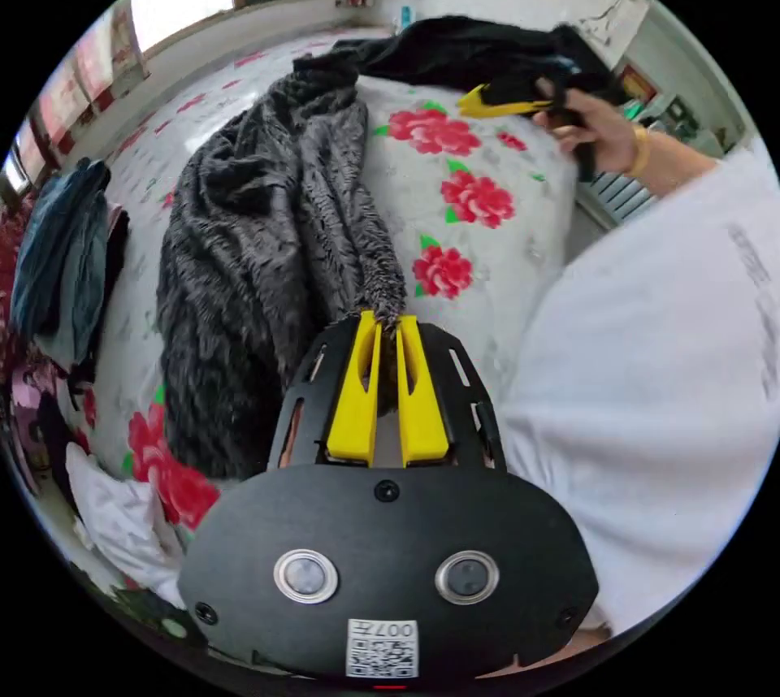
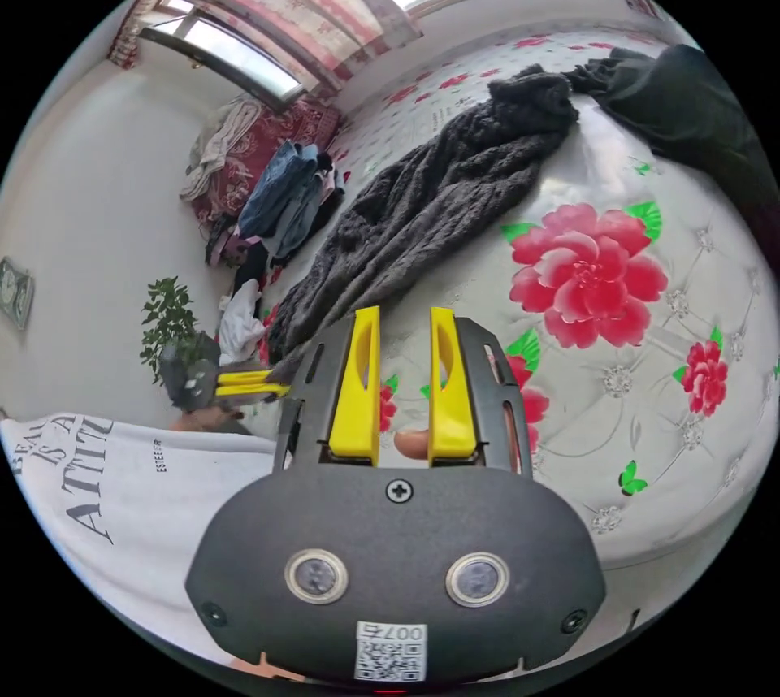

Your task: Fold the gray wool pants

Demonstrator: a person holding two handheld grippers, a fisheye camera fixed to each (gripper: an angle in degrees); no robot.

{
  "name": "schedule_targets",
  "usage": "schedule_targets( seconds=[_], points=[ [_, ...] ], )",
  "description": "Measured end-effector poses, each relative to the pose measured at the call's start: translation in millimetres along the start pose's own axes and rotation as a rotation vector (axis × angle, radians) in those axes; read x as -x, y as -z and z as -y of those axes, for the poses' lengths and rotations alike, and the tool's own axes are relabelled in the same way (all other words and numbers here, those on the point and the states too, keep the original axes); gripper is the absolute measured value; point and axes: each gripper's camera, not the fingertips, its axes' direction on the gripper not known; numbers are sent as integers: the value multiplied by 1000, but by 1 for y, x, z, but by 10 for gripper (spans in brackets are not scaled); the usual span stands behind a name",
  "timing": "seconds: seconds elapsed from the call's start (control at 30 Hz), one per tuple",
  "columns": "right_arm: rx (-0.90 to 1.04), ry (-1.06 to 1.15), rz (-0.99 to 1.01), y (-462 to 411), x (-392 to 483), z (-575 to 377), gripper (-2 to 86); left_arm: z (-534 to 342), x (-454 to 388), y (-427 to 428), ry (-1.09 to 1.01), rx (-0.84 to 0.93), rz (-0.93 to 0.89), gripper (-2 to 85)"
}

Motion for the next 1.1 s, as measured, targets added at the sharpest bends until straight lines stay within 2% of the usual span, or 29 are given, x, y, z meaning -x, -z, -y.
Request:
schedule_targets(
  seconds=[0.1,0.17,0.23,0.37,0.5,0.6,0.73,0.8,0.87,0.97,1.03,1.1],
  points=[
    [-34,-60,-12,8,-28,12,83,-110,40,93,355,-104,77,11],
    [-52,-92,-28,8,-46,25,92,-200,58,150,718,-296,165,13],
    [-59,-110,-49,5,-58,38,101,-245,55,169,912,-413,220,16],
    [-18,-129,-207,-10,-82,68,126,-254,46,148,1046,-425,268,24],
    [84,-46,-282,-32,-83,79,139,-236,49,129,1076,-402,271,25],
    [228,125,-396,-64,-68,85,133,-219,60,131,1057,-402,284,24],
    [306,164,-615,-73,-74,123,69,-188,87,154,999,-445,309,17],
    [224,148,-546,-34,-76,152,44,-175,97,177,957,-509,312,13],
    [30,107,-283,59,-83,188,27,-166,100,219,890,-617,314,10],
    [-213,51,-43,183,-99,198,16,-165,80,262,762,-716,311,10],
    [-297,47,-36,243,-107,185,14,-168,59,270,688,-676,328,12],
    [-331,54,-122,287,-116,161,15,-173,39,261,659,-588,310,17]
  ],
)
